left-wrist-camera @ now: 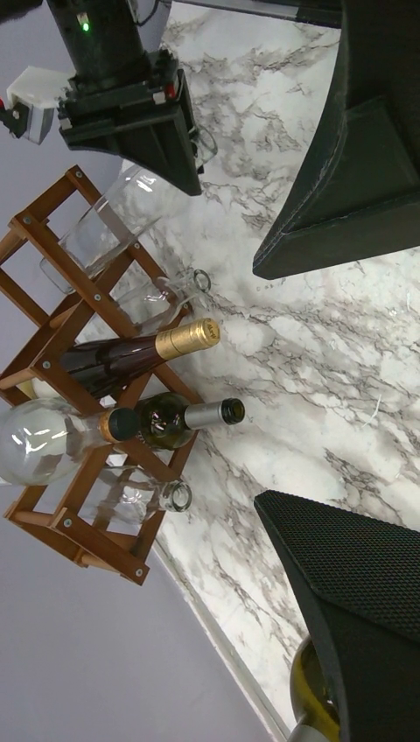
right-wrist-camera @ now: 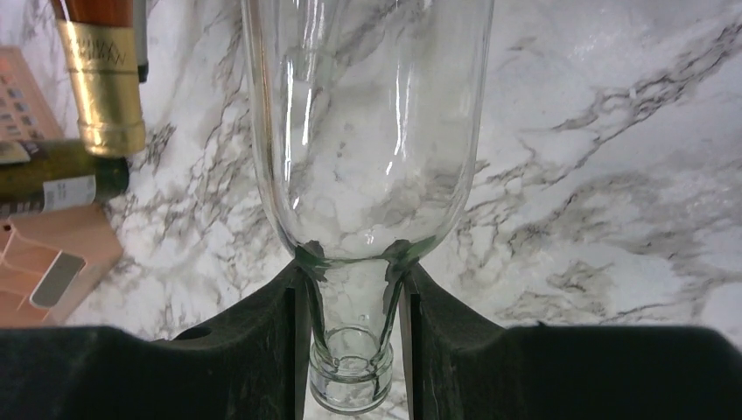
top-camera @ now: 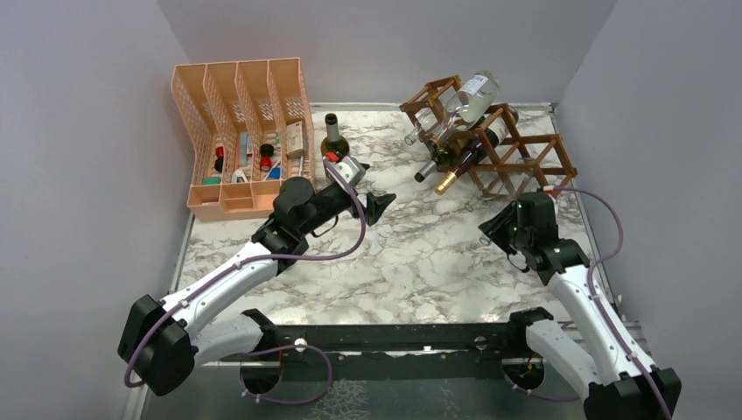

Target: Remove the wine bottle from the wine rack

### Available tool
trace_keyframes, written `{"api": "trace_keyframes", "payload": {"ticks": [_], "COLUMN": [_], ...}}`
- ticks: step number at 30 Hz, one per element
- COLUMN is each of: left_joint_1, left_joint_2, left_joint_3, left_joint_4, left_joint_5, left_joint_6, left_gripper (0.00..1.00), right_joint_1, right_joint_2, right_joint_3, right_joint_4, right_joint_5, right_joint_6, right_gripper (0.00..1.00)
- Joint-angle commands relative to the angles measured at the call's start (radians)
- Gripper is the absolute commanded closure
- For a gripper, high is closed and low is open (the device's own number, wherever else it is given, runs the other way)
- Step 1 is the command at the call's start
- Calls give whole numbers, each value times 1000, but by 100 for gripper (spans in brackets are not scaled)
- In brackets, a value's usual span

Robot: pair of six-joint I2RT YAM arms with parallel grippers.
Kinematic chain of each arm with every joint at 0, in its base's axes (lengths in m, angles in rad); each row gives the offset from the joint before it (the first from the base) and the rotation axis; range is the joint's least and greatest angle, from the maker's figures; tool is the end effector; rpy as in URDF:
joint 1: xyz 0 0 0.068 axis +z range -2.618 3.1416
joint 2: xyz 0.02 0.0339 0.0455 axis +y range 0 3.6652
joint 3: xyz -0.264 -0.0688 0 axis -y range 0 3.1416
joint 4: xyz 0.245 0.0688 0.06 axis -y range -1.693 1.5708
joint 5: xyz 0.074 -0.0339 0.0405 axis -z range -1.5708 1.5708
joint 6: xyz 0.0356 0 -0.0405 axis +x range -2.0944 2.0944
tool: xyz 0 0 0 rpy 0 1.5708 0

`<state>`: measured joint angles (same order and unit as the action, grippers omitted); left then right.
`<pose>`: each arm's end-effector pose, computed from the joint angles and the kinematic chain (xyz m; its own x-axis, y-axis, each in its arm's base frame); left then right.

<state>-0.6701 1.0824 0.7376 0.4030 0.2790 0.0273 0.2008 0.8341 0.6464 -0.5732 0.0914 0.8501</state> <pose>0.1938 -0.1661 0.3266 0.0677 -0.0202 -0.9975 0.8110 0.5835 0.0433 0.1709 0.0315 0.2468 -0.5465 0.6523 -0.5252 0.4194 0.7560 0.5026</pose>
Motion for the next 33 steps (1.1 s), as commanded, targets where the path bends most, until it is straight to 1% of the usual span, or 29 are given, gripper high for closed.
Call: {"api": "trace_keyframes", "payload": {"ticks": [1, 4, 8, 12, 14, 16, 17, 22, 27, 29, 33], "left_joint_1": [-3, -3, -3, -5, -6, -7, -6, -12, -21, -25, -57], "left_joint_2": [7, 11, 16, 15, 19, 24, 25, 36, 54, 61, 70], "left_joint_3": [-10, -11, -13, -15, -15, -15, -16, -15, -14, -12, -14], "left_joint_4": [33, 34, 35, 38, 39, 39, 39, 39, 37, 38, 39], "left_joint_5": [5, 5, -1, 0, -2, -3, -2, 9, 40, 80, 209], "left_joint_6": [2, -3, -8, -11, -6, -5, -4, -3, 10, 22, 77], "left_gripper": [2, 2, 2, 2, 2, 2, 2, 2, 2, 3, 6], "right_joint_1": [7, 7, 6, 6, 6, 6, 7, 6, 6, 6, 6], "right_joint_2": [-107, -152, -186, -232, -235, -237, -239, -260, -242, -227, -181], "right_joint_3": [32, 65, 137, 192, 221, 243, 253, 273, 300, 311, 325], "right_joint_4": [-114, -194, -346, -425, -471, -509, -522, -556, -582, -590, -612], "right_joint_5": [-140, -178, -161, -140, -136, -140, -137, -131, -163, -188, -253], "right_joint_6": [-33, -12, 29, 32, 30, 18, 10, -55, -129, -167, -264], "right_gripper": [72, 73, 83, 85, 90, 98, 99, 99, 99, 99, 99]}}
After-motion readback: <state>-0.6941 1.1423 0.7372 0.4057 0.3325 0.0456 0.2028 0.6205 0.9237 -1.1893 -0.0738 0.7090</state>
